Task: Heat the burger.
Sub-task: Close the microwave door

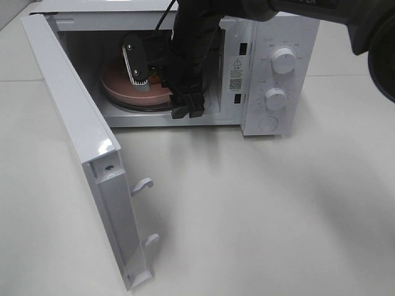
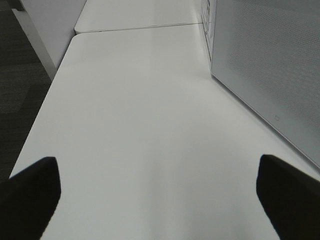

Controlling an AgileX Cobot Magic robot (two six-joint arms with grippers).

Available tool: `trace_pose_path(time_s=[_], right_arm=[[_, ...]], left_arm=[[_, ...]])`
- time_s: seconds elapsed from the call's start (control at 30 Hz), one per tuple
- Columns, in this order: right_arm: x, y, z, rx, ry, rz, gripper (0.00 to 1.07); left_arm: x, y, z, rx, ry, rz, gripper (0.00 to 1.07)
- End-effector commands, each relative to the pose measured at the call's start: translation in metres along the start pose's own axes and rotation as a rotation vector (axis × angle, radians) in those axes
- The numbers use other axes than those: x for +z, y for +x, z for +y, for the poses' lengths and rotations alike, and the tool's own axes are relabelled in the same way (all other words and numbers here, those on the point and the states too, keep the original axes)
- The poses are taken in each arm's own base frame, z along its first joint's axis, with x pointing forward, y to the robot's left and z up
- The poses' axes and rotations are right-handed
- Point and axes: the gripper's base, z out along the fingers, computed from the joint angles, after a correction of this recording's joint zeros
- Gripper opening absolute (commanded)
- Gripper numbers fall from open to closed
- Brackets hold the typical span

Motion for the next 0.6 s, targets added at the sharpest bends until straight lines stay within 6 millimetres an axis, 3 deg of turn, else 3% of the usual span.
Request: trace_pose_path(time_s=[0.03,0.3,0.6], right_arm=[[-0.006,0.005,0.005,0.017,-0.025,-0.005,0.72],[-0.012,0.014,0.024,0.02,-0.083,0.016,0.72],[-0.039,0.023,0.048,0.029,-0.106,0.056,0.75]], left_arm=[[-0.002,0.001,-0.001,-0.01,-0.001,-0.025,1.01],[-0.002,0.001,-0.001,-0.01,-0.001,-0.025,1.01],[-0.002,0.001,-0.001,-0.01,-0.001,-0.025,1.01]])
